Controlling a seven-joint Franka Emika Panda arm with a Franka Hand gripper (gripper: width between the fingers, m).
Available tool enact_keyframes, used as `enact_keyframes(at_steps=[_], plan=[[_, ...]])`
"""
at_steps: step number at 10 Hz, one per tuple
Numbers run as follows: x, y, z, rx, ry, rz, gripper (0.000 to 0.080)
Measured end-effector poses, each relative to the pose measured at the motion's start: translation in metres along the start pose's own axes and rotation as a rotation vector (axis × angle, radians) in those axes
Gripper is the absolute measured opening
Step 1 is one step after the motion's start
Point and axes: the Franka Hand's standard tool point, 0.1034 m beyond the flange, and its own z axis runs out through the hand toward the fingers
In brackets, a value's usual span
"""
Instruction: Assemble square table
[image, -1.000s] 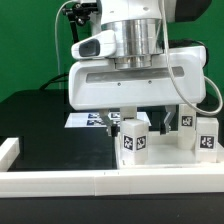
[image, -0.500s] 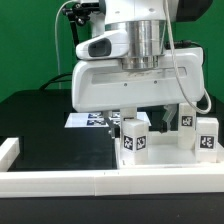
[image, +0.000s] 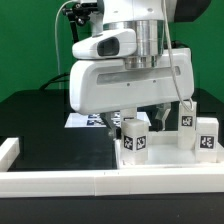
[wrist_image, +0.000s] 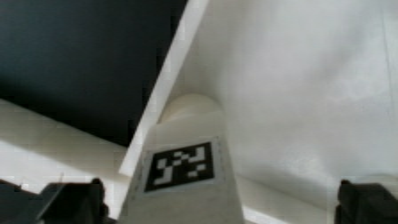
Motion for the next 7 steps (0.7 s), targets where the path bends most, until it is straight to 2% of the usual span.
enact_keyframes(at_steps=[1, 2, 4, 7], plan=[[-0.0001, 0.0006, -0.0001, 0.000, 0.000, 0.002, 0.0563], [-0.0002, 0.0005, 0.0000, 0.000, 0.000, 0.002, 0.0563], [-0.0009, 0.0032, -0.0004, -0.004, 0.002, 0.006, 0.0288], [-0.0009, 0.0030, -0.0003, -0.003, 0.002, 0.036, 0.0289]])
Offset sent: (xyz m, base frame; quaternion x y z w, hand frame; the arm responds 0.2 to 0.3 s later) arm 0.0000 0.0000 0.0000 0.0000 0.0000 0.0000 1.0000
